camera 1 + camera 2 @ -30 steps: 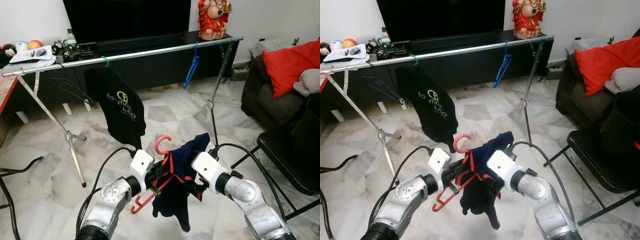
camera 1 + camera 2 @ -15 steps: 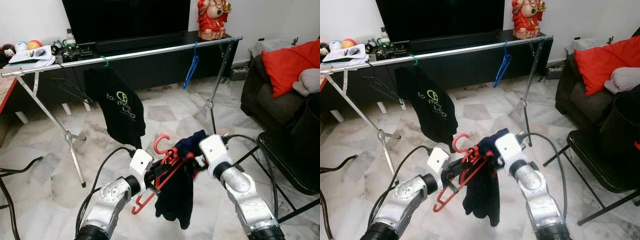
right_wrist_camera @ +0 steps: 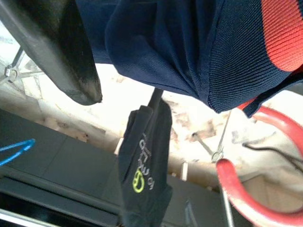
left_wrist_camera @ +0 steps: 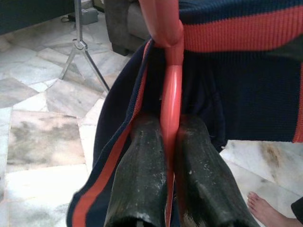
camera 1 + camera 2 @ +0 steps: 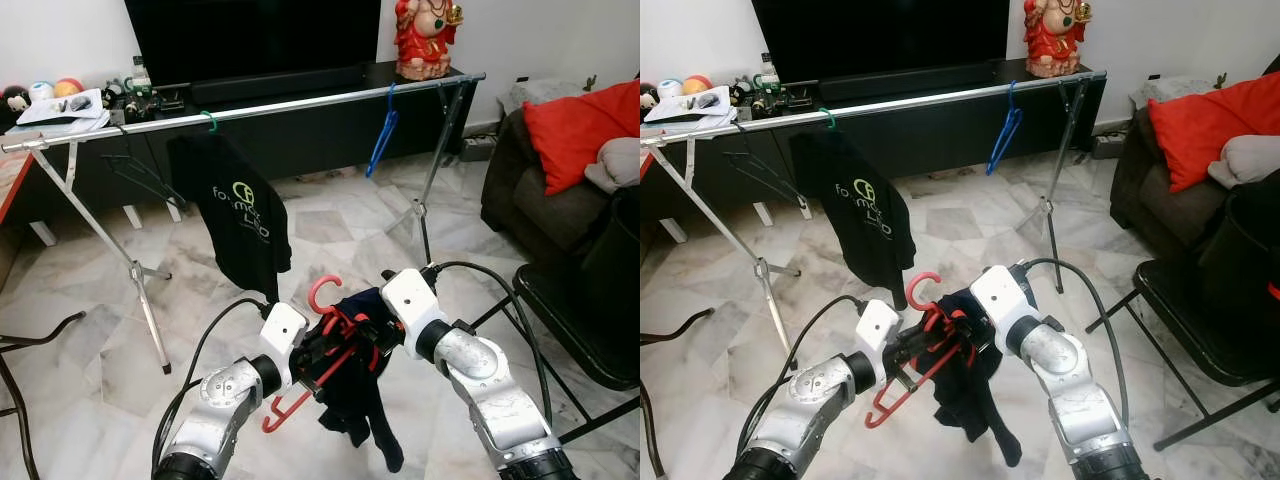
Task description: Hang hanger
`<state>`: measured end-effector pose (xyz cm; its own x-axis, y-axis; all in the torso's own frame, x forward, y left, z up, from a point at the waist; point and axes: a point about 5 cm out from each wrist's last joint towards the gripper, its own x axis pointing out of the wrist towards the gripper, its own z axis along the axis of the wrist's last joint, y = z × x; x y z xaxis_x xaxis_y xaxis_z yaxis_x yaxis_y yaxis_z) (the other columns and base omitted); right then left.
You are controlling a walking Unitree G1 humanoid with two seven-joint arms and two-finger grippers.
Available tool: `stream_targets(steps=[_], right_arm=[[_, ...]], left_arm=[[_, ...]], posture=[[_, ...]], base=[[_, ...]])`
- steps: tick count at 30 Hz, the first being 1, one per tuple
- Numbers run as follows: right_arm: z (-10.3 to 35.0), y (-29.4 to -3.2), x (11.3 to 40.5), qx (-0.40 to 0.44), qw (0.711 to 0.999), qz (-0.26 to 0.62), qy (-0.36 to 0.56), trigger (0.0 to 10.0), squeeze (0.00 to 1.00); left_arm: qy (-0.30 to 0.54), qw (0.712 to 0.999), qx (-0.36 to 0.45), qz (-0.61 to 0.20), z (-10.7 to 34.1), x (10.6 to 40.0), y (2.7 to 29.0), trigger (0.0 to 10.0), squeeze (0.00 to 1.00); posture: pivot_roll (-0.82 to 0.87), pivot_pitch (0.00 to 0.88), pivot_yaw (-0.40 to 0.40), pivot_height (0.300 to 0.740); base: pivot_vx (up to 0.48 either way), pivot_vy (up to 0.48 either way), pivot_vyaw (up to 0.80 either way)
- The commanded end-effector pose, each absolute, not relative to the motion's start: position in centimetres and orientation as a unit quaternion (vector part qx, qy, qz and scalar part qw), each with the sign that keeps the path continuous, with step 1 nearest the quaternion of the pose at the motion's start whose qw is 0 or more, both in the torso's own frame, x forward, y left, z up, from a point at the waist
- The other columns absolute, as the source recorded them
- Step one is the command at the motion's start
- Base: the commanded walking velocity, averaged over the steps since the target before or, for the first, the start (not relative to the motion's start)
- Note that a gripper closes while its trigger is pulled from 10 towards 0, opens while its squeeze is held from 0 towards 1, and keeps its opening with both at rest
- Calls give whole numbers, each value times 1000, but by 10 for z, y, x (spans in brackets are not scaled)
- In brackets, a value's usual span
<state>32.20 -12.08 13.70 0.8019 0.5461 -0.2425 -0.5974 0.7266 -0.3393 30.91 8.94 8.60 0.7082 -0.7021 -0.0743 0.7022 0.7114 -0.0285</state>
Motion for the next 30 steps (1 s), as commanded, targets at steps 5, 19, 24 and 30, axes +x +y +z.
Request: stream_targets(steps=[5, 19, 24, 30], right_arm=[[120, -120, 307, -244, 898, 349, 114, 10000, 1000], [104, -129, 295, -292, 865, 373, 165, 10000, 1000], [105, -138, 302, -295, 876, 340, 170, 10000, 1000], [93, -143, 296, -254, 862, 395, 192, 10000, 1000]], left_arm=[[23, 925, 4, -379, 94, 313, 89, 10000, 0], [25, 924, 3, -382, 93, 312, 88, 10000, 0], [28, 923, 4, -384, 92, 312, 89, 10000, 0], [30, 924, 5, -382, 91, 312, 90, 10000, 0]], posture=[[31, 73, 29, 740], [29, 69, 31, 740], [30, 72, 32, 740], [31, 77, 33, 740]], base=[[0, 0, 0], [0, 0, 0], [0, 0, 0], [0, 0, 0]])
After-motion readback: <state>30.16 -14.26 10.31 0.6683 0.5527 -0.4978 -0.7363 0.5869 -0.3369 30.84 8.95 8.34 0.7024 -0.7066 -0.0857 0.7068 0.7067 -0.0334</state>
